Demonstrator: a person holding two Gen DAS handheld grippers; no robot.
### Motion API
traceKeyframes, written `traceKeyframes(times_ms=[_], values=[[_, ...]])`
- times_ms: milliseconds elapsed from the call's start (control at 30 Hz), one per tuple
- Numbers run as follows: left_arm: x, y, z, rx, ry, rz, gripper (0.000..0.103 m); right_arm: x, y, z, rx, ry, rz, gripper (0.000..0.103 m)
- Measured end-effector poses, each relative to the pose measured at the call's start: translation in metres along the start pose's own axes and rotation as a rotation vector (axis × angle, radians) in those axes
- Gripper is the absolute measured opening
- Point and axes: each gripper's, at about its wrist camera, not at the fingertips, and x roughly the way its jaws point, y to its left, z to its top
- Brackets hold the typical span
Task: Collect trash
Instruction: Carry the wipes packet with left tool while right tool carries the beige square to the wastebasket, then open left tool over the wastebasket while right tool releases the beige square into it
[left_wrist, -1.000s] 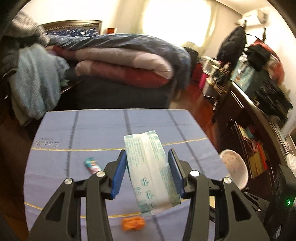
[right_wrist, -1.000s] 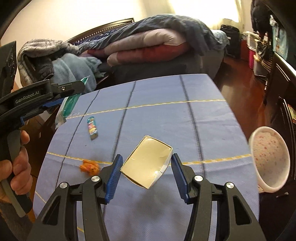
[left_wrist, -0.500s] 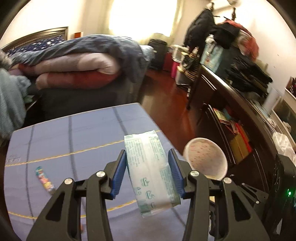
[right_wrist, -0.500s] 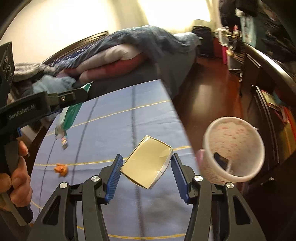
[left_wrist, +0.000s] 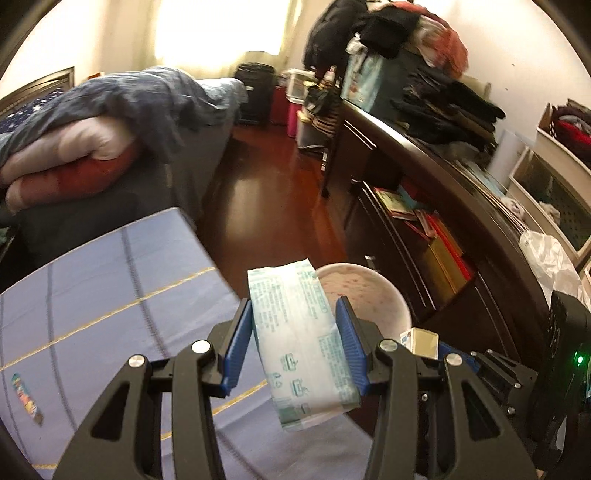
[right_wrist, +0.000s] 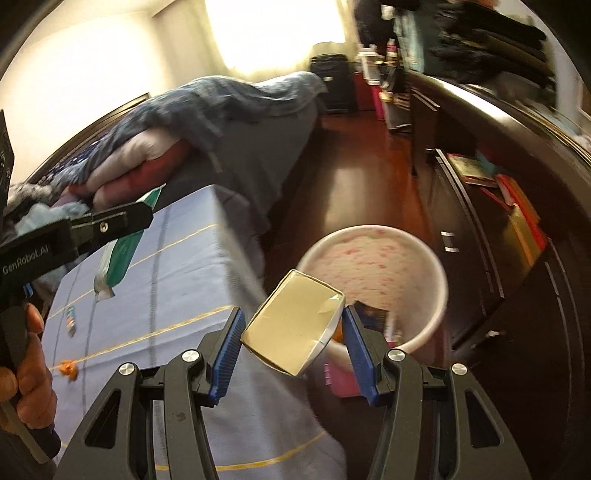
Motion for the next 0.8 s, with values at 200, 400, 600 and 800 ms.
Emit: traceKeyframes(times_ms=[200, 400, 600, 800], values=[[0.038, -0.029, 0.009, 0.043, 0.038, -0.043, 0.047, 0.007, -0.036, 0.008, 0.059, -0.018, -0.057, 0.054], [0.068, -0.051, 0.018, 0.068, 0.059, -0.081, 0.047, 0.019, -0.064, 0.017, 0.097, -0.029, -0.098, 0.054], [0.097, -0.067, 0.028, 0.078, 0.074, -0.096, 0.047, 0.037, -0.080, 0.019, 0.113, -0.017, -0.133, 0.054], [0.124, -0.071, 0.032, 0.073, 0.105, -0.112, 0.047, 0.059, -0.088, 0.021, 0.104, -0.007, -0.173, 0.054]])
